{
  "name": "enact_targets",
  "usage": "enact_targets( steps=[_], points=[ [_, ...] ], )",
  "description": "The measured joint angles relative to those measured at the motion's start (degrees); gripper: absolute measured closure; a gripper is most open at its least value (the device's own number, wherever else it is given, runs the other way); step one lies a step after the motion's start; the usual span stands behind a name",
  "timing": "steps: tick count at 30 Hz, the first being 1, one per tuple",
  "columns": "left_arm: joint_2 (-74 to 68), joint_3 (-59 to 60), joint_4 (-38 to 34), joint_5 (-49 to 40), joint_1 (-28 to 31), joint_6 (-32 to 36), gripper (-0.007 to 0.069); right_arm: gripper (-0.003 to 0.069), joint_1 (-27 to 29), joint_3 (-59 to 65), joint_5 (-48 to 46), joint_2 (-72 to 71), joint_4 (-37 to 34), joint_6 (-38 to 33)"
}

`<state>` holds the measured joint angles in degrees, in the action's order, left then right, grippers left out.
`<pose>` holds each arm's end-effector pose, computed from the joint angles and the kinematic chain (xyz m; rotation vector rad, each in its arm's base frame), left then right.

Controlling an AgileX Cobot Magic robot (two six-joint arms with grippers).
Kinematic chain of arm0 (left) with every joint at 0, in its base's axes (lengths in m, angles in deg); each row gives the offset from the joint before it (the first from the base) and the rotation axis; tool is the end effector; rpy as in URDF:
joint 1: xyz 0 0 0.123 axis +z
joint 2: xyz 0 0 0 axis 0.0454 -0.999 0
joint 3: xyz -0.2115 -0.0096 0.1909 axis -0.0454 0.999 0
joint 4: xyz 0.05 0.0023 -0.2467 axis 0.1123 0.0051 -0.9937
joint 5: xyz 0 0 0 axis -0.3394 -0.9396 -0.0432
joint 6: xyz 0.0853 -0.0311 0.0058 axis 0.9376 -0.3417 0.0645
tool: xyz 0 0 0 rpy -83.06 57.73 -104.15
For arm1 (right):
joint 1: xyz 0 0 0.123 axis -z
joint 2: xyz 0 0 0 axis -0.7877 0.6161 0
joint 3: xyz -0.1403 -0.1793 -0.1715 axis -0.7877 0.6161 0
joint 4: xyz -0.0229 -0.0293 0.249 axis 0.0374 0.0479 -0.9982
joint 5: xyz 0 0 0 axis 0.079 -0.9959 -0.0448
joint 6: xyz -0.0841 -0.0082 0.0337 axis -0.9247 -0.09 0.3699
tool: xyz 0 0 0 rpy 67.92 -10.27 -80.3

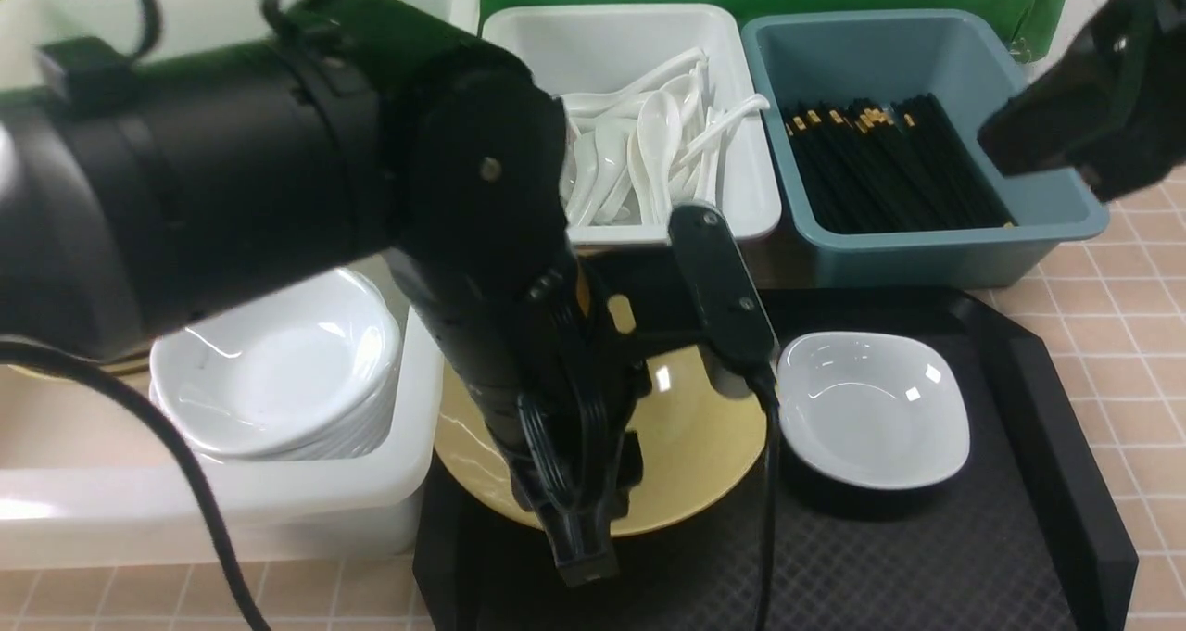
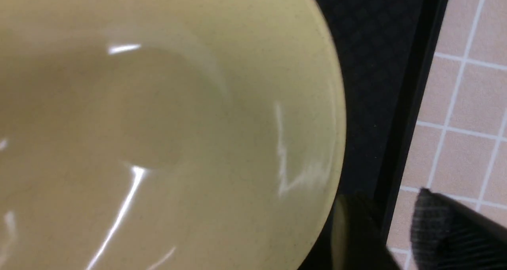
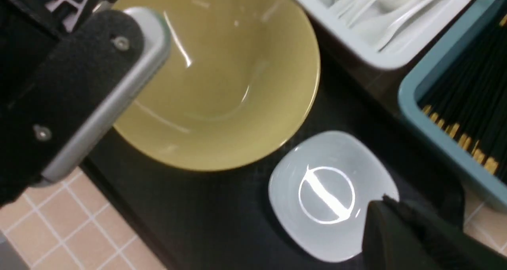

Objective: On brown table put chopsticks spoon bowls plates into blue grey white boxes.
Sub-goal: 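Grasp the large bowl on the tray by its rim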

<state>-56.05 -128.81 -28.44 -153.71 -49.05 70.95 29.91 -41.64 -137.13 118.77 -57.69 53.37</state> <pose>0.2085 -0.2315 0.2918 1.8947 2.2155 -0.1722 0.2219 0.1064 0.4237 -0.9565 2.3305 0.2306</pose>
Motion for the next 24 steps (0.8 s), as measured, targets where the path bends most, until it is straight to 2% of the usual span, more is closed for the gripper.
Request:
enact_targets(
  steps=[4,5,6,11,14,18,22,23,24],
  points=[
    [-3.2,0.0,0.2,0.4,-0.4,0.7,0.0272,0.0622,0.0,2.5,0.4,0.0,0.0,0.0],
    [-3.3,0.0,0.2,0.4,-0.4,0.7,0.0266,0.0622,0.0,2.6,0.4,0.0,0.0,0.0],
    [-4.9,0.0,1.4,0.4,-0.4,0.9,0.0222,0.0622,0.0,3.3,0.6,-0.1,0.0,0.0],
    [-8.5,0.0,4.6,3.0,-0.4,1.2,0.0186,0.0619,0.0,4.0,0.8,-0.1,0.0,0.0],
    [-10.2,0.8,6.4,6.5,-0.3,0.5,0.0192,0.0617,0.0,4.0,1.1,-0.1,0.0,0.0],
    [-13.0,3.2,7.6,9.0,-0.2,-0.1,0.0246,0.0615,0.0,4.0,1.1,-0.1,0.0,0.0],
    [-14.0,4.1,8.3,11.0,-0.5,-1.9,0.0337,0.0613,0.0,4.0,1.1,-0.1,0.0,0.0],
    [-13.7,4.1,9.6,13.0,-0.9,-3.2,0.0405,0.0612,0.0,4.0,1.1,-0.1,0.1,0.0],
    [-13.5,4.0,10.2,13.3,-1.2,-3.8,0.0425,0.0612,0.0,4.0,1.1,-0.1,0.1,0.0]
  ],
)
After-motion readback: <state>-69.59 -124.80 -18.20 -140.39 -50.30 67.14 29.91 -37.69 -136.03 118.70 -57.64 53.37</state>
